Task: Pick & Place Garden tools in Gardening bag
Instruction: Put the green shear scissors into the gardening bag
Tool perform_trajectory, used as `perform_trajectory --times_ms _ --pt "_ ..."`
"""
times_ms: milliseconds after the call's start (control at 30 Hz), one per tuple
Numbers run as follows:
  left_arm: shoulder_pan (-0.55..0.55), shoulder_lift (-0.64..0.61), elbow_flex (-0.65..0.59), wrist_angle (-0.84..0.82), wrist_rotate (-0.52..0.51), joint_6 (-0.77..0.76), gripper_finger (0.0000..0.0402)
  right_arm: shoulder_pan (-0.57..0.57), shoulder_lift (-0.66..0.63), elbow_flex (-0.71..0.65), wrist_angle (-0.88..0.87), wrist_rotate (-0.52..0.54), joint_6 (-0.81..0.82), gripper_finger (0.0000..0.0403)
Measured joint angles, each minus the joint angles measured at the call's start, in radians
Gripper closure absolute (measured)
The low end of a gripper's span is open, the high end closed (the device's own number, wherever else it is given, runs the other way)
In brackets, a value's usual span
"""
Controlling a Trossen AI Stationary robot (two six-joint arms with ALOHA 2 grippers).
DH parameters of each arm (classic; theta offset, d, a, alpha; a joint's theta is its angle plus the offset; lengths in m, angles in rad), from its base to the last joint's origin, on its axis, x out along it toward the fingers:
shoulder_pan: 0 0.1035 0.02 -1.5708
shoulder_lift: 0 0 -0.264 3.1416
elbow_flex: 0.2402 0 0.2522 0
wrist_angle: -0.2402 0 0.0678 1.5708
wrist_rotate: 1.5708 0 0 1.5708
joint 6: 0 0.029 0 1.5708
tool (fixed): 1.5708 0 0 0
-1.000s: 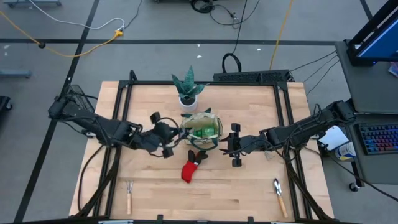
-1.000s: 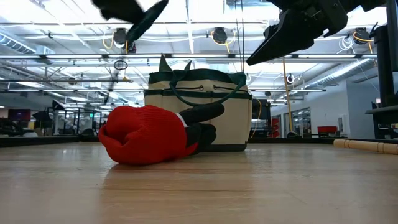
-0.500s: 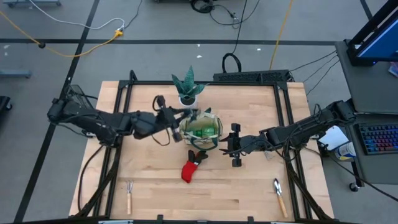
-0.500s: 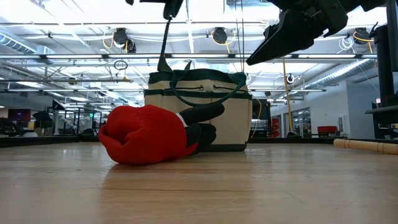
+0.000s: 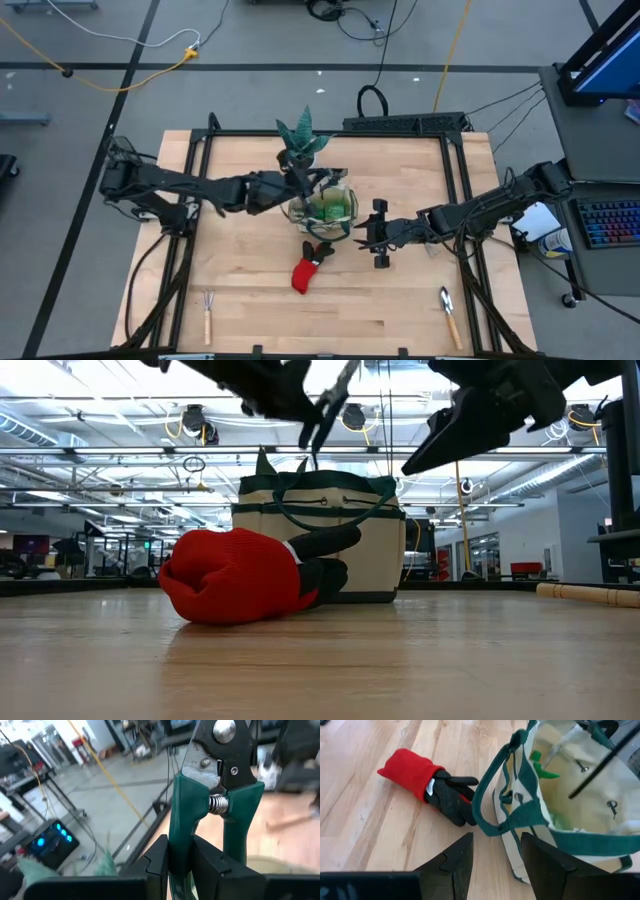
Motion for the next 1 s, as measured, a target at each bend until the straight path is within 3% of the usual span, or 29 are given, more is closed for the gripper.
perform_trajectory --times_ms 367,1000 --pt "0.004 0.103 0.0 -0.132 -0.061 -0.027 0.0341 0.0 0.0 -0.041 0.071 0.0 -0.003 0.0248" --pt "-0.004 0.125 0.0 -0.409 -0.067 -0.053 0.0336 0.0 0.0 -0.041 0.082 0.0 -0.004 0.0248"
